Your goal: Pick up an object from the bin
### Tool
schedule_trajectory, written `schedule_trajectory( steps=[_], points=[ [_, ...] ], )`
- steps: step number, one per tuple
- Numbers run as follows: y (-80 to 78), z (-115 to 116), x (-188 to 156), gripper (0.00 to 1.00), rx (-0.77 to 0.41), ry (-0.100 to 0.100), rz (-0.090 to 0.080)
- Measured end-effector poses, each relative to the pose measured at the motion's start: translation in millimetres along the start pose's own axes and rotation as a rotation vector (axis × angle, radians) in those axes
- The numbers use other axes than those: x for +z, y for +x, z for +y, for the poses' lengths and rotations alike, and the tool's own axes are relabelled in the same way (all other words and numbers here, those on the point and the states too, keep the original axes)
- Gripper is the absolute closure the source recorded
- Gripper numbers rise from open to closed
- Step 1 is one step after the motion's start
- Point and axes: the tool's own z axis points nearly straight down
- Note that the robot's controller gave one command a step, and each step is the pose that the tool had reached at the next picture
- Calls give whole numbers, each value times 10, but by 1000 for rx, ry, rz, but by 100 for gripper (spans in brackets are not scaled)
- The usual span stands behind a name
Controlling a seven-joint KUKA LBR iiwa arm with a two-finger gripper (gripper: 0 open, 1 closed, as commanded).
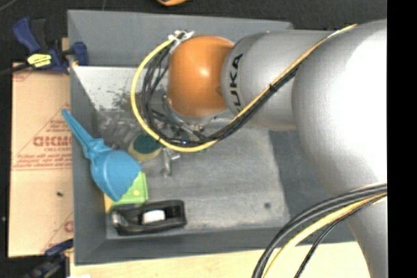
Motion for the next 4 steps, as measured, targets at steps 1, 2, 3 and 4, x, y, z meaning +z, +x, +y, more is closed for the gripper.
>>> schedule_trajectory(
  steps=[1, 2, 3, 4],
  points=[
    [9, -55, -1, 100, 7, 3, 1],
    [10, -53, -1, 0, 7, 2, 1],
    [10, -53, 0, 100, 7, 2, 1],
    [10, -53, 1, 100, 8, 2, 1]
  ],
)
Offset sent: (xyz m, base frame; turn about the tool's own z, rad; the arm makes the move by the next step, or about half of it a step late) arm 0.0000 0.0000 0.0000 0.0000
